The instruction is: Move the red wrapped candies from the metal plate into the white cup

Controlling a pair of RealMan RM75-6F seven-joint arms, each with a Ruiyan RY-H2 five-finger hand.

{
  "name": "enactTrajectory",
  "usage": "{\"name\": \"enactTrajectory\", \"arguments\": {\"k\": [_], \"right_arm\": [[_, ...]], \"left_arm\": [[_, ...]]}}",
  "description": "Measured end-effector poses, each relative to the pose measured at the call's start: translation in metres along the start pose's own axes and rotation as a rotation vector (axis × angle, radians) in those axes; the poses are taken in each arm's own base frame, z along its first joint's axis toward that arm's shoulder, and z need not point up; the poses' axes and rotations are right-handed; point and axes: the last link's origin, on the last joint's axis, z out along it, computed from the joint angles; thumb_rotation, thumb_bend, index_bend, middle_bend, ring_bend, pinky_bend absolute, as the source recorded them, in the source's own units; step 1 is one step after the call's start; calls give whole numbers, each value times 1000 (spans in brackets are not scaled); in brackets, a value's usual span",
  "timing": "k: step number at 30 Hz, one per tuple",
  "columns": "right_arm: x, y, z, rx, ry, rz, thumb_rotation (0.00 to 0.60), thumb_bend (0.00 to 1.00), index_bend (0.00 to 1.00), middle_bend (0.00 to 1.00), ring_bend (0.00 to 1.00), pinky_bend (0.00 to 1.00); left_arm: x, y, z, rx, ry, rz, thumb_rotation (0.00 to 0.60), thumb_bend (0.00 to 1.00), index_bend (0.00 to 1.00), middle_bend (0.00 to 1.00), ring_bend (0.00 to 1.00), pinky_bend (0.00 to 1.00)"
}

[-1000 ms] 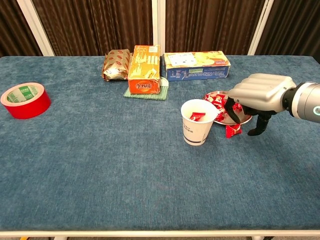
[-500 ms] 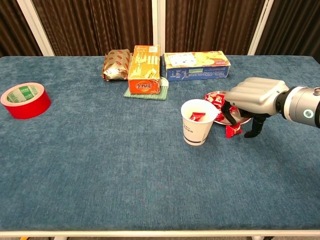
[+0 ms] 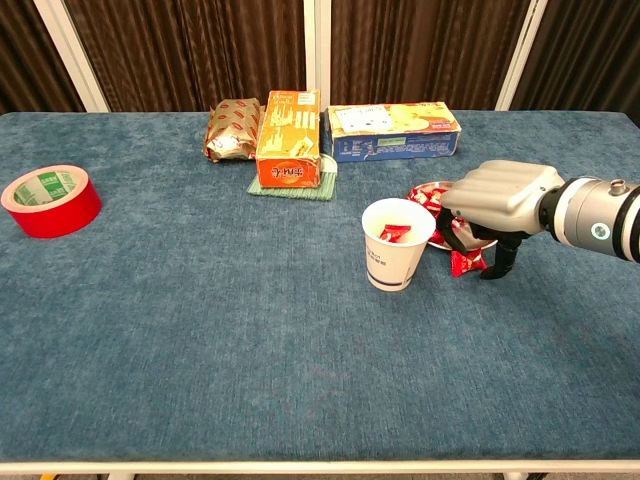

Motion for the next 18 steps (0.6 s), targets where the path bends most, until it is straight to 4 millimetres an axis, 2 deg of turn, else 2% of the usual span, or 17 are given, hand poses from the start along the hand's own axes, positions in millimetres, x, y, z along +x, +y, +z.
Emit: {"name": "enactTrajectory", "arguments": {"k": [18], "right_arm": [[-1, -4, 5, -4, -15, -15, 600, 199, 587, 1000, 1000, 1000]], "left_arm": [[3, -1, 0, 1, 6, -4, 600, 138, 126, 75, 34, 111]]}}
